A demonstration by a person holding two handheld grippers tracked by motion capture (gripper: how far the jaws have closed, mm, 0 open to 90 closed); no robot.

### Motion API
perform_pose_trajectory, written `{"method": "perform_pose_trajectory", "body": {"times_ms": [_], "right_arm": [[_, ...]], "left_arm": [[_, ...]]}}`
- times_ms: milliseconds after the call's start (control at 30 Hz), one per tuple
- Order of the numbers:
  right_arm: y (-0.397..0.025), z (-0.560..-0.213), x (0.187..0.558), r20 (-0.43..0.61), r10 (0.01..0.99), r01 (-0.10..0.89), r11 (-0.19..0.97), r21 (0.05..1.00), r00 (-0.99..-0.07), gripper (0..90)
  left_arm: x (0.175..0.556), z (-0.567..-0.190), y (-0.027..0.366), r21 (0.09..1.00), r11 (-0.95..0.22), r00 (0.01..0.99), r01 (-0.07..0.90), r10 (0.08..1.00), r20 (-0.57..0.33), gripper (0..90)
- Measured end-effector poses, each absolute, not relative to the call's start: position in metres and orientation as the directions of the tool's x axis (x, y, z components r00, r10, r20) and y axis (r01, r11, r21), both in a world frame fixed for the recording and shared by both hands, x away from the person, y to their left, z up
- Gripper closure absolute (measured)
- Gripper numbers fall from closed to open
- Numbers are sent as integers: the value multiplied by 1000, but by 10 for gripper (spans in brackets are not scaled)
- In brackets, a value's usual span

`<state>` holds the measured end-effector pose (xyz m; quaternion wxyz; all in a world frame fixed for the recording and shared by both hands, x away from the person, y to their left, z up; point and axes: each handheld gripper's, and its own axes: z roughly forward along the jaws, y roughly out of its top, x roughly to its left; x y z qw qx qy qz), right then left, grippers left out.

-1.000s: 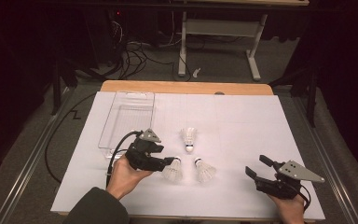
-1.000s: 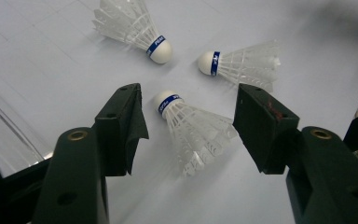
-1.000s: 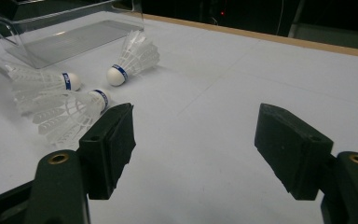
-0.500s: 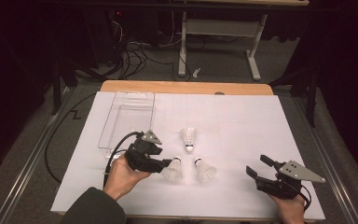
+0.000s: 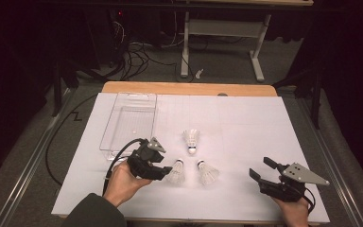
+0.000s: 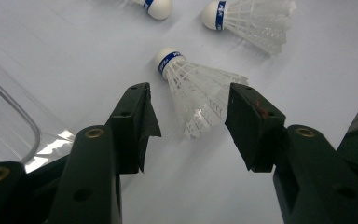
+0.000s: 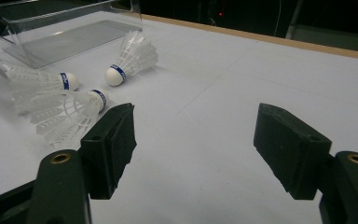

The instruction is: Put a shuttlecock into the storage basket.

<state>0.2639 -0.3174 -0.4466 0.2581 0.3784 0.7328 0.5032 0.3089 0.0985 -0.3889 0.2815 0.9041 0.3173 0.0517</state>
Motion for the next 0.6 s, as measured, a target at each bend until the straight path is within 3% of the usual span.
{"method": "perform_pose_trajectory", "body": {"times_ms": [600], "right_arm": [[-317,-447,264,-1,814,295,211,932,-581,299]], "left_arm": [[311,-403,94,487,-666,788,565,610,-80,539]]}}
